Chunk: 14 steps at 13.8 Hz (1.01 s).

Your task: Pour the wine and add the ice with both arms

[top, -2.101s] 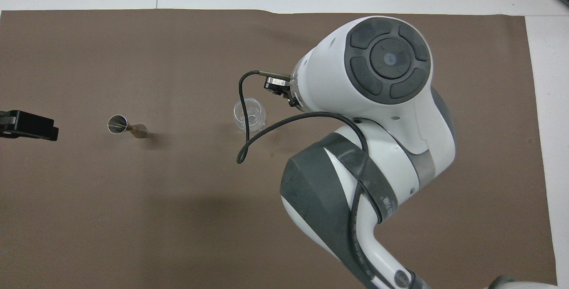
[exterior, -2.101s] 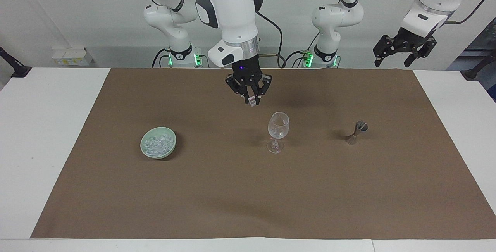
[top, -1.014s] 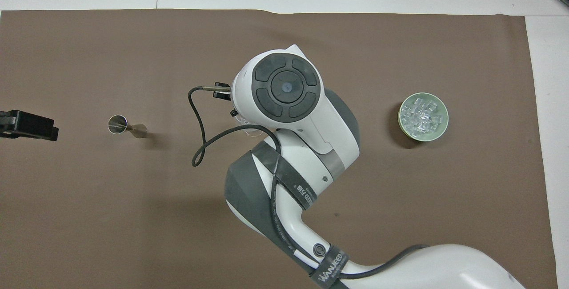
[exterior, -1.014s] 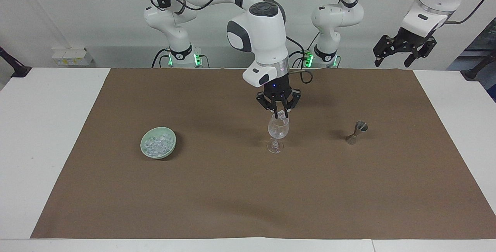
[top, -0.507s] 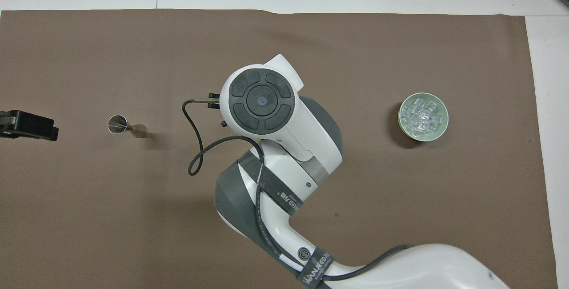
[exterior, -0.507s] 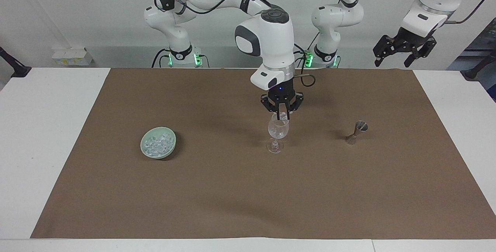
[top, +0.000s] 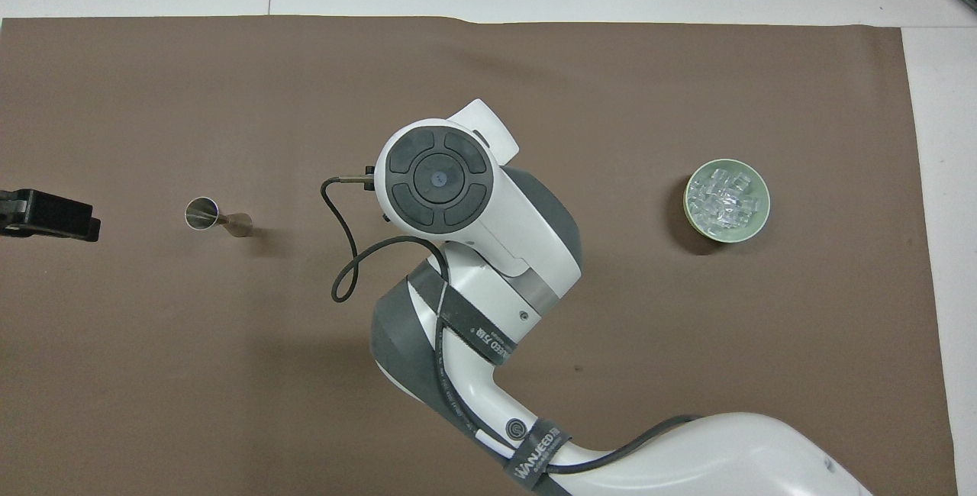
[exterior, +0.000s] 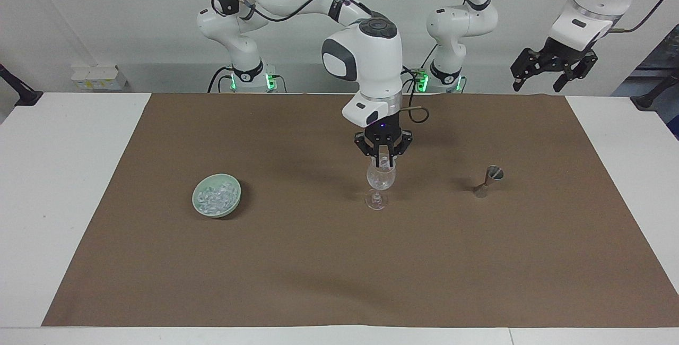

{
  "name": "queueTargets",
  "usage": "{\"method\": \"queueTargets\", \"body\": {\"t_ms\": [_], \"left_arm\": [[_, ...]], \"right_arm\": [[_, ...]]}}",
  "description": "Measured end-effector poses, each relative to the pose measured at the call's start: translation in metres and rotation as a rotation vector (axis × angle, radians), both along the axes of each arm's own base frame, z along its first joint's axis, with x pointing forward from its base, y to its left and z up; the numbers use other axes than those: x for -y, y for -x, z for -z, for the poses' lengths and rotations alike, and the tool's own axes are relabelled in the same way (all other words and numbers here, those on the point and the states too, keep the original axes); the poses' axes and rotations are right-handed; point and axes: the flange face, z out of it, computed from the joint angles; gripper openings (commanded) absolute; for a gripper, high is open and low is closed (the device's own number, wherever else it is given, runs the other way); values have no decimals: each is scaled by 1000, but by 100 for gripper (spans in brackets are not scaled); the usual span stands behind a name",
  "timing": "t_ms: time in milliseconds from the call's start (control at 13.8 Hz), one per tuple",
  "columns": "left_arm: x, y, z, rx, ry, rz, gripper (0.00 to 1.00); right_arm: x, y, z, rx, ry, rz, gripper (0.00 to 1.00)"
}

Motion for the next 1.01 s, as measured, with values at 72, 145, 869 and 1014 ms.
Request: {"method": "queueTargets", "body": {"t_ms": [72,145,869,1014], "left_arm": [[0,0,0,0,0,0,100],[0,0,0,0,0,0,100],[0,0,0,0,0,0,100],[0,0,0,0,0,0,100]], "right_arm": [[0,0,0,0,0,-1,0],[0,0,0,-1,1,-1,12],[0,3,3,-20,18,-1,33],[0,3,3,-24,22,-1,33]]}}
